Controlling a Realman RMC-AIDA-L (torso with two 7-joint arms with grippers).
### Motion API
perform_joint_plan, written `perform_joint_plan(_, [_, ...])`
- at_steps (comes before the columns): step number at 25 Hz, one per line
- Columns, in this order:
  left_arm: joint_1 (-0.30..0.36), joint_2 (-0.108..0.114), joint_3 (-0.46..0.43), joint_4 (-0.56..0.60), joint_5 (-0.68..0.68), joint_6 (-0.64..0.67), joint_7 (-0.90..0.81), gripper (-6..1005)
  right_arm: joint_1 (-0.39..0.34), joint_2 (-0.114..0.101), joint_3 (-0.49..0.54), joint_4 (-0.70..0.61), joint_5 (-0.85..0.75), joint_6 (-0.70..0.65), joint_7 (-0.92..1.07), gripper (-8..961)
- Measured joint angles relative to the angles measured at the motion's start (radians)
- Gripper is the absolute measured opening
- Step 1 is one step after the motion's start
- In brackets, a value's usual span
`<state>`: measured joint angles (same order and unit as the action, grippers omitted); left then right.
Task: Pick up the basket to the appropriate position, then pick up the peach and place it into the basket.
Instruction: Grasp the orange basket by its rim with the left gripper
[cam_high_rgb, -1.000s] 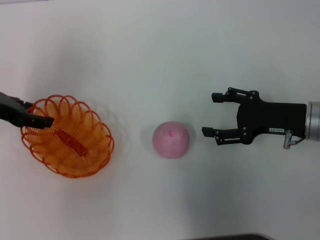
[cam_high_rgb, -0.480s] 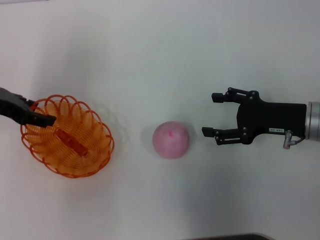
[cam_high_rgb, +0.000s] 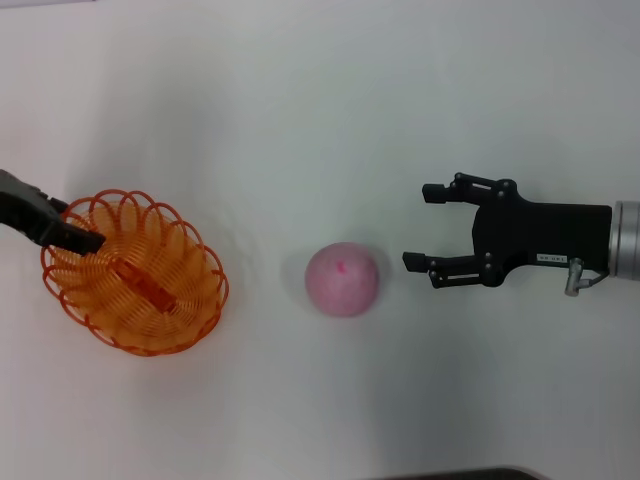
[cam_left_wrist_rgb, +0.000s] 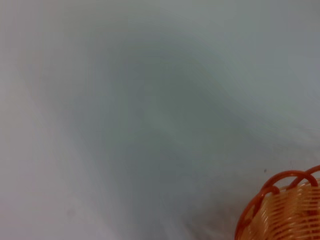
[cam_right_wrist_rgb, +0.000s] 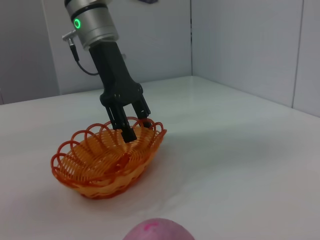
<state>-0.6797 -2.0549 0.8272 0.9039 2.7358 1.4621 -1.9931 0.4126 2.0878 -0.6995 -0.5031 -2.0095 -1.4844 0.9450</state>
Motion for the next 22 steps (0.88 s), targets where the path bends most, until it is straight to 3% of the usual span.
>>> perform_joint_plan(12, [-0.044, -0.018, 0.012, 0.013, 0.083, 0.008, -0.005, 723, 0.011, 0.0, -0.002, 0.01, 0.0, 0.009, 0.001, 941])
perform_joint_plan(22, [-0.035, -0.041, 0.014, 0.057, 0.097, 0.004, -0.005, 626, 0.014, 0.0, -0.002, 0.012, 0.0, 0.013, 0.001, 941])
